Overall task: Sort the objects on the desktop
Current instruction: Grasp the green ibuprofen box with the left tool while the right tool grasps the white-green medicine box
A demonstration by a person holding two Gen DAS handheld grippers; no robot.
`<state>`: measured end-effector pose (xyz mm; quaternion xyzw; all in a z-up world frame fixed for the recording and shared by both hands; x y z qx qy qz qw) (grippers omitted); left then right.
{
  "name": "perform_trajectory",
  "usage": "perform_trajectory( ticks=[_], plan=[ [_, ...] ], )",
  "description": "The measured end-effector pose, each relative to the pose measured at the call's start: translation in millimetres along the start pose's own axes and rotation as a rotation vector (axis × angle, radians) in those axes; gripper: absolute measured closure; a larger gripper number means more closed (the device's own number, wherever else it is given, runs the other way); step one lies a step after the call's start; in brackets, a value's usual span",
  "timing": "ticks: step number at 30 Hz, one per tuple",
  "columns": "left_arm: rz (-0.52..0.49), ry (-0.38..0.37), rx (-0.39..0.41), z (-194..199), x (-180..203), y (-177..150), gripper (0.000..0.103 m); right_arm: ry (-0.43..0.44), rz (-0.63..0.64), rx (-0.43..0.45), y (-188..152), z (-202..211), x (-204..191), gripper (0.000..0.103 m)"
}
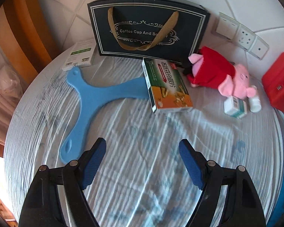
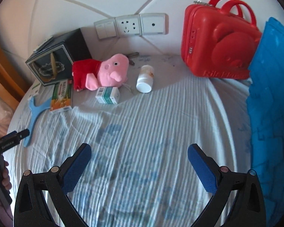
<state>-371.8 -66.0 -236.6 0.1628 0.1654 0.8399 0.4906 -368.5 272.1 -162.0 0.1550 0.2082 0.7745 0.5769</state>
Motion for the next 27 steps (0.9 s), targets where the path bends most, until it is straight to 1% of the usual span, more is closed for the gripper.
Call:
perform_trajectory(
  ticks=[2, 5, 8, 11, 12, 15, 16, 18, 21, 25, 26, 27],
  plan=[
    [0.009, -0.006, -0.002, -26.5, 11.4, 21.2, 0.024, 0.005, -0.004, -0.024, 12.6, -30.9, -0.5, 0.000],
    [0.011, -0.014, -0.016, -59.0, 33.3, 42.9, 0.024, 0.027, -0.015, -0.059, 30.6, -78.1, -6.6, 0.000],
    [-0.005, -0.008, -0.018, -82.0, 54.7, 57.8, 0.024, 0.028, -0.012, -0.063, 49.5, -112.3, -15.8, 0.000],
    [-0.044, 0.020, -0.012, -99.4, 75.9, 65.3, 0.024, 0.044, -0.025, -0.061, 66.1, -141.1, -24.7, 0.000],
    [-0.060, 0.051, -0.006, -105.5, 80.6, 66.3, 0.024, 0.054, -0.033, -0.062, 69.0, -148.1, -27.2, 0.000],
    [-0.124, 0.160, 0.050, -117.4, 91.5, 70.4, 0.024, 0.070, -0.064, -0.065, 75.0, -167.2, -32.8, 0.000],
    [-0.147, 0.194, 0.057, -121.3, 94.2, 70.3, 0.022, 0.080, -0.076, -0.067, 76.1, -172.0, -34.5, 0.000],
    [-0.178, 0.238, 0.079, -125.3, 96.2, 71.3, 0.022, 0.091, -0.097, -0.071, 78.0, -180.4, -38.2, 0.000],
    [-0.191, 0.255, 0.092, -127.6, 92.7, 75.0, 0.020, 0.104, -0.093, -0.066, 81.0, -185.1, -46.1, 0.000],
    [-0.159, 0.261, 0.089, -129.4, 83.8, 84.6, 0.019, 0.100, -0.081, -0.075, 83.8, -190.9, -52.4, 0.000],
    [-0.167, 0.268, 0.088, -130.2, 83.6, 84.7, 0.018, 0.099, -0.079, -0.072, 85.0, -192.3, -53.3, 0.000],
    [-0.182, 0.283, 0.086, -132.0, 83.3, 84.7, 0.013, 0.091, -0.074, -0.073, 86.0, -193.8, -54.1, 0.000]
  ],
)
Point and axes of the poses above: each gripper's, at about its wrist camera, not at the fingertips, and z roughly against the way its jaws point, x to its right, y to its top, the point moved 8 cm from there along -z, roughly the way its jaws point, and after that the axes turned 11 degrees about z, right-handed, at the moved point
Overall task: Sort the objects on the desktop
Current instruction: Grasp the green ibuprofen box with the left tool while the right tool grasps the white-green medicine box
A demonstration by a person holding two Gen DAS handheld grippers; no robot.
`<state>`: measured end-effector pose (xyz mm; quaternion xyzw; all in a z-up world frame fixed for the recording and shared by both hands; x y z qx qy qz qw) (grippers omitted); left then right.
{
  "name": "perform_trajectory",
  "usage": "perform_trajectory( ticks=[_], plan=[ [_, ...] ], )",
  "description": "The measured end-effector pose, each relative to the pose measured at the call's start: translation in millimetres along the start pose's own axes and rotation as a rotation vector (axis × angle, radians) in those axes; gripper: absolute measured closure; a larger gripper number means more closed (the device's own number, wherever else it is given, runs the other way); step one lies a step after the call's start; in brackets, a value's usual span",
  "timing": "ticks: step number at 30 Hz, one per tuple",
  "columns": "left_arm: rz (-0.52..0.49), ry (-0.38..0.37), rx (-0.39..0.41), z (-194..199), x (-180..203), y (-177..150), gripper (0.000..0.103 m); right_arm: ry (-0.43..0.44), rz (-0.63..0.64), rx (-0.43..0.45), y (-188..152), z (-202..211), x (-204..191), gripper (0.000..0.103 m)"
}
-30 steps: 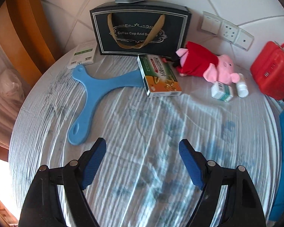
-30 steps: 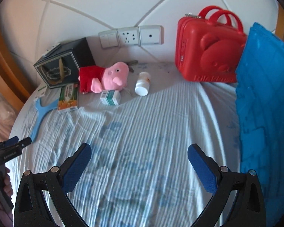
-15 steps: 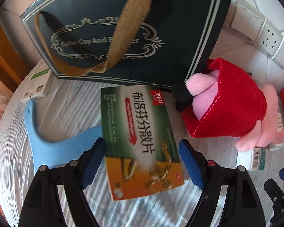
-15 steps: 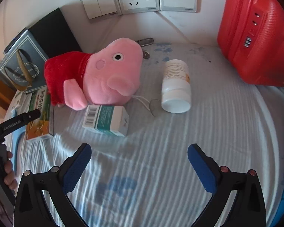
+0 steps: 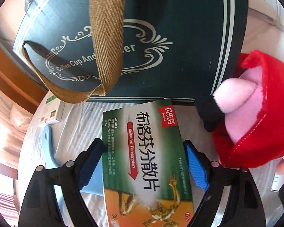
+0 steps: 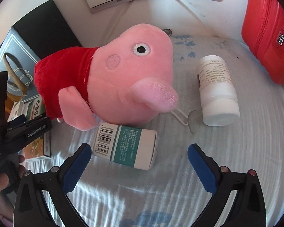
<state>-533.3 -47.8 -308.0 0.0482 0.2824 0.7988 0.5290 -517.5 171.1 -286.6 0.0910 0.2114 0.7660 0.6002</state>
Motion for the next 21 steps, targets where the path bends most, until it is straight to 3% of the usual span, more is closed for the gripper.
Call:
perform_trajectory(
  ticks=[2, 4, 6, 7, 10, 16, 21],
  plan=[
    [0.030, -0.026, -0.011, -2.8, -3.4, 2.3, 0.012, -0.017, 0.018, 0.001, 2.3, -2.9, -2.4, 0.000],
    [0.127, -0.093, -0.086, -8.5, -13.2, 0.2, 0.012, -0.040, 0.031, -0.001, 3.6, -5.7, -3.8, 0.003],
    [0.176, -0.161, -0.123, -8.3, -18.5, -6.7, 0.013, -0.044, 0.046, 0.000, 4.3, -7.8, -5.5, 0.035],
    [0.130, -0.153, -0.097, -3.2, -17.0, -9.6, 0.016, -0.066, 0.059, 0.006, 4.6, -6.0, -5.3, 0.040],
    [0.010, -0.172, -0.079, 15.2, -6.5, -33.1, 0.016, -0.070, 0.089, -0.002, -1.7, -2.4, -6.4, 0.040],
    [-0.089, -0.293, -0.150, 62.4, 5.5, -114.5, 0.016, -0.040, 0.156, -0.044, -42.5, 16.6, -8.3, 0.039],
    [-0.114, -0.353, -0.192, 105.7, 1.1, -191.7, 0.016, -0.021, 0.207, -0.088, -98.4, 43.8, -7.5, 0.039]
  ],
)
Point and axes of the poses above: each gripper's, at about its wrist camera, not at the fingertips, and z roughly against the way its jaws point, x to its right, y to its top, the point moved 8 cm from there along -z, roughly the way its jaws point, and after that the axes turned 11 degrees about z, right-handed, at the moved point
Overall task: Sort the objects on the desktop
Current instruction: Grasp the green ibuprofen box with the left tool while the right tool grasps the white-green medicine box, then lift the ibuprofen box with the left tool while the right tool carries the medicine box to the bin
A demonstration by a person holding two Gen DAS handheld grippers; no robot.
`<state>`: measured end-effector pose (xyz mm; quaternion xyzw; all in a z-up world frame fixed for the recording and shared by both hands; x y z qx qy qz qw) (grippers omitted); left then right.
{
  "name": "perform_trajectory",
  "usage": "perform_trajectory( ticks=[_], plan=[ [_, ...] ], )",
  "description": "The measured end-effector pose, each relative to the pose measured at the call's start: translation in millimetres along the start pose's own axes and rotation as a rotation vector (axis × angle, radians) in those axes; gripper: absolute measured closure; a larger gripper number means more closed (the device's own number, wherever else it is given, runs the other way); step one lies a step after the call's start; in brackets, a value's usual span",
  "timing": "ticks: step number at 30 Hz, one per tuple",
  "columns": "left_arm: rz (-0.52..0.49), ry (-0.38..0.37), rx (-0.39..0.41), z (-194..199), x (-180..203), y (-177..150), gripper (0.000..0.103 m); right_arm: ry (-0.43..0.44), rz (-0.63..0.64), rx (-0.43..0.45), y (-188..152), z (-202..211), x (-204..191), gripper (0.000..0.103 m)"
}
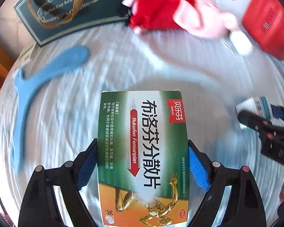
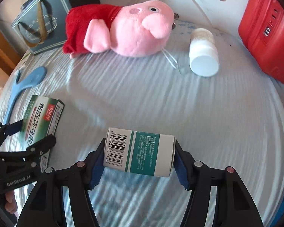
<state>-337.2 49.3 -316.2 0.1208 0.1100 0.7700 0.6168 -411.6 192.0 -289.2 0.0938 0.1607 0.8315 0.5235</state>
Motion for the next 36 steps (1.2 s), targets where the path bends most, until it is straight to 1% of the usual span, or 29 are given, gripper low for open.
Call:
perform_trajectory(
  ticks=[2, 3, 4, 6, 8, 10, 11, 12, 14, 16, 17, 18, 19, 21, 24, 28, 31, 36],
  plan=[
    [0.005, -0.003, -0.015, 8.8, 2.8, -30.7, 0.016, 0.010, 0.012, -0.016, -23.4, 7.3, -2.9, 0.039],
    [0.010, -0.009, -0.024, 12.9, 4.0, -44.1, 0.016, 0.020, 0.015, -0.024, -34.8, 14.1, -11.7, 0.039],
    [0.013, -0.011, -0.029, 17.5, 5.3, -56.4, 0.016, 0.028, 0.019, -0.030, -53.8, 19.5, -20.9, 0.039],
    [0.010, -0.017, -0.038, 25.7, 8.4, -76.8, 0.016, 0.028, 0.039, -0.039, -76.6, 29.4, -28.0, 0.039],
    [0.015, -0.023, -0.038, 34.2, 10.2, -92.3, 0.016, 0.031, 0.045, -0.040, -88.8, 35.0, -25.1, 0.037],
    [0.022, -0.024, -0.032, 42.4, 10.8, -103.8, 0.016, 0.050, 0.028, -0.031, -97.8, 39.9, -21.5, 0.027],
    [0.026, -0.023, -0.035, 44.8, 10.7, -112.3, 0.016, 0.053, 0.012, -0.025, -103.1, 42.9, -20.6, 0.019],
    [0.029, -0.024, -0.040, 47.7, 11.6, -116.5, 0.016, 0.052, 0.008, -0.022, -100.0, 43.4, -19.4, 0.019],
    [0.031, -0.023, -0.041, 46.3, 0.6, -110.3, 0.016, 0.050, -0.001, -0.017, -100.5, 46.9, -21.9, 0.019],
    [0.029, -0.018, -0.032, 56.3, 3.6, -111.7, 0.016, 0.044, -0.002, -0.006, -96.0, 46.0, -28.2, 0.021],
    [0.030, -0.022, -0.029, 61.1, 4.0, -112.4, 0.016, 0.035, 0.009, 0.003, -93.7, 46.8, -30.2, 0.042],
    [0.027, -0.022, -0.019, 67.9, 5.2, -119.0, 0.016, 0.023, 0.019, 0.001, -89.4, 44.7, -32.5, 0.043],
    [0.023, -0.025, -0.007, 75.3, 3.4, -118.1, 0.016, 0.007, 0.020, 0.000, -88.6, 45.8, -32.7, 0.043],
    [0.029, -0.046, 0.008, 90.4, 4.3, -119.4, 0.016, 0.011, 0.021, 0.012, -86.3, 51.4, -38.8, 0.043],
    [0.033, -0.067, 0.044, 113.4, 8.7, -119.9, 0.016, 0.020, 0.025, 0.059, -95.0, 90.6, -44.0, 0.043],
    [0.020, -0.106, 0.128, 158.6, 19.0, -121.0, 0.016, 0.013, 0.029, 0.150, -104.0, 151.7, -56.7, 0.043],
    [-0.010, -0.135, 0.213, 196.0, 33.0, -122.5, 0.016, -0.024, 0.037, 0.231, -119.6, 205.0, -60.1, 0.043],
    [-0.053, -0.187, 0.331, 258.8, 60.6, -131.8, 0.016, -0.087, 0.032, 0.357, -142.6, 288.8, -55.0, 0.043]
  ],
)
Point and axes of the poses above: each gripper's, at about its wrist camera, not at the fingertips, and z roughly against the way its jaws point, x to its right, y to its top, the point moved 8 cm from there along -z, roughly the way its jaws point, and after that the axes turned 11 degrees about z, right-handed, at the moved point
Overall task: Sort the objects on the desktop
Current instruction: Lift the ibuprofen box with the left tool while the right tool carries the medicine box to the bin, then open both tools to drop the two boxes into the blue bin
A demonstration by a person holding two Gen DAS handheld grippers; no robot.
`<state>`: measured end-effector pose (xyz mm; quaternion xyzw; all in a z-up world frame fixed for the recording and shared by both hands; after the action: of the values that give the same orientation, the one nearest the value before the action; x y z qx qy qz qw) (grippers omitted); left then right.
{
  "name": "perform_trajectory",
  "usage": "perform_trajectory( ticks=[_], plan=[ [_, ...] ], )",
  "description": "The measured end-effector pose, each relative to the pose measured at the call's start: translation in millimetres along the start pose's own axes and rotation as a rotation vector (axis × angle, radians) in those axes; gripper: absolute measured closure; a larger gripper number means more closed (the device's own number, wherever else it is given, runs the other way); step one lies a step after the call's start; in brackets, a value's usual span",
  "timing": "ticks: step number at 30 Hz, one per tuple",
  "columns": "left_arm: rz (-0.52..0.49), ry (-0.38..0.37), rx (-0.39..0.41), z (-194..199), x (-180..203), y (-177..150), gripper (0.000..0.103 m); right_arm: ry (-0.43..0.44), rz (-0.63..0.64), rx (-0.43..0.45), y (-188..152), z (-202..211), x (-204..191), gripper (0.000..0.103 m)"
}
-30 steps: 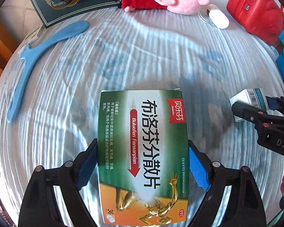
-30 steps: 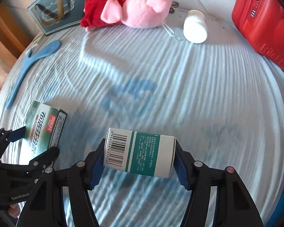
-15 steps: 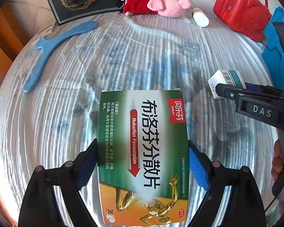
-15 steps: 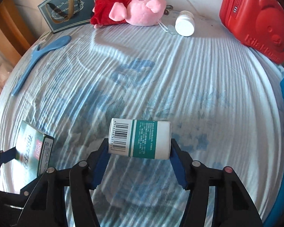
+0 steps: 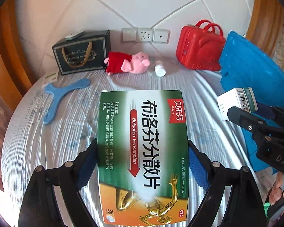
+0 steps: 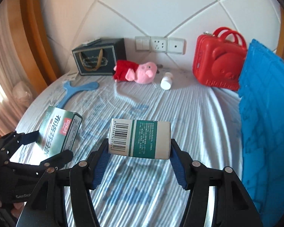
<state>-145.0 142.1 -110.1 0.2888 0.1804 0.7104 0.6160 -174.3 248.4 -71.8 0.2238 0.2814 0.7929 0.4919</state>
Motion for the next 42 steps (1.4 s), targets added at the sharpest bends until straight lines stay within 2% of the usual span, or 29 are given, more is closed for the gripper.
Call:
perform_trajectory(
  ticks=[5, 13, 17, 23, 27, 32, 37, 42],
  plan=[
    [-0.068, -0.061, 0.111, 46.1, 48.1, 8.8, 0.016, -0.092, -0.025, 0.118, 5.0, 77.3, 26.2, 0.043],
    [-0.181, -0.164, 0.249, 104.5, 146.1, 14.5, 0.016, -0.217, -0.084, 0.263, -10.3, 171.4, 86.2, 0.043],
    [-0.231, -0.211, 0.299, 126.0, 201.6, 13.6, 0.016, -0.295, -0.119, 0.321, -25.0, 215.3, 130.2, 0.043],
    [-0.307, -0.262, 0.354, 148.1, 283.2, 8.7, 0.016, -0.408, -0.185, 0.356, -61.6, 265.7, 205.5, 0.043],
    [-0.364, -0.290, 0.370, 151.0, 337.8, 1.3, 0.016, -0.458, -0.224, 0.354, -90.8, 285.2, 252.8, 0.043],
    [-0.427, -0.305, 0.344, 137.1, 391.2, -10.8, 0.016, -0.507, -0.261, 0.333, -121.7, 297.8, 302.6, 0.043],
    [-0.465, -0.303, 0.302, 119.8, 428.6, -25.0, 0.016, -0.539, -0.292, 0.303, -148.6, 302.1, 336.5, 0.043],
    [-0.468, -0.291, 0.276, 105.5, 448.0, -33.2, 0.016, -0.543, -0.301, 0.263, -164.9, 294.7, 358.5, 0.043]
  ],
)
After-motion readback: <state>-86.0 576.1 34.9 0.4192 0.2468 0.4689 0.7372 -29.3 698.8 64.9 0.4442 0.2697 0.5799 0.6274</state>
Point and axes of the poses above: each gripper's, at about its wrist camera, not at the fingertips, and z roughly against the way its jaws point, x to its right, y to its top, the point moved 8 cm from there along -z, roughly the way its jaws point, and after that the axes turned 11 degrees about z, right-handed, at the moved point
